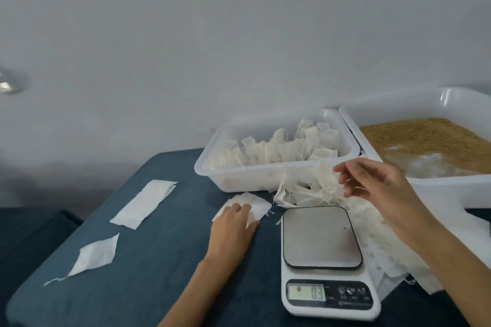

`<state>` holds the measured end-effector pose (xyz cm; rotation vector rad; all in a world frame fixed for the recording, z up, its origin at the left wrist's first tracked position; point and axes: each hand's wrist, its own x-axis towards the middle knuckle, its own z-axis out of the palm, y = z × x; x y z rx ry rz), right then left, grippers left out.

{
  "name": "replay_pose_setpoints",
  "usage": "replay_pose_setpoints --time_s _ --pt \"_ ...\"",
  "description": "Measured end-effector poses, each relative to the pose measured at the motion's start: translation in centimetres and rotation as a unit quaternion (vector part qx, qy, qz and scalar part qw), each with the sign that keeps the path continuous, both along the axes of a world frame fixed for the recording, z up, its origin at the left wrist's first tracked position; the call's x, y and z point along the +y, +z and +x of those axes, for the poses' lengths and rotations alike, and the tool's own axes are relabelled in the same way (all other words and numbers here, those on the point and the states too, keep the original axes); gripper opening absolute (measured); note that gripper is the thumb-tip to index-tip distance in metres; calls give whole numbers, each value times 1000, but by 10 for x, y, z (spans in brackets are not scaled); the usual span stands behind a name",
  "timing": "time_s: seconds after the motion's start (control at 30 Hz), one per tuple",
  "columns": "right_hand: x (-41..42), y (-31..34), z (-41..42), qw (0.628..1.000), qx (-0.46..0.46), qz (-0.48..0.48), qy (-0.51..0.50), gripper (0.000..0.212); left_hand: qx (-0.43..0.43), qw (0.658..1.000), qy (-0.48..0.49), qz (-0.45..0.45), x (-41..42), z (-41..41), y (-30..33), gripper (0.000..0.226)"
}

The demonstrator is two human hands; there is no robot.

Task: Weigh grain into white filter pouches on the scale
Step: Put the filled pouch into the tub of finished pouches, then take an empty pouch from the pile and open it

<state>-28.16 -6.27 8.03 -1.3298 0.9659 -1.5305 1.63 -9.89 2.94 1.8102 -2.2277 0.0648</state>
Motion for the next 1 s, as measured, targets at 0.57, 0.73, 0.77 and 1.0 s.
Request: replay_pose_setpoints --time_s 0.57,0.73,0.77,1.0 --pt "0 -3 2 1000 18 4 11 29 -18 1000 -1 20 -18 -16 12 21" --pt "1 -3 3 1000 23 4 14 28 10 1000 16 -5 -11 -16 17 24" --pt "2 -3 3 1000 23 5 16 28 45 999 19 -25 -10 -17 16 24" --pt "6 0 9 997 27 25 61 20 406 908 -53 -83 14 -56 28 30"
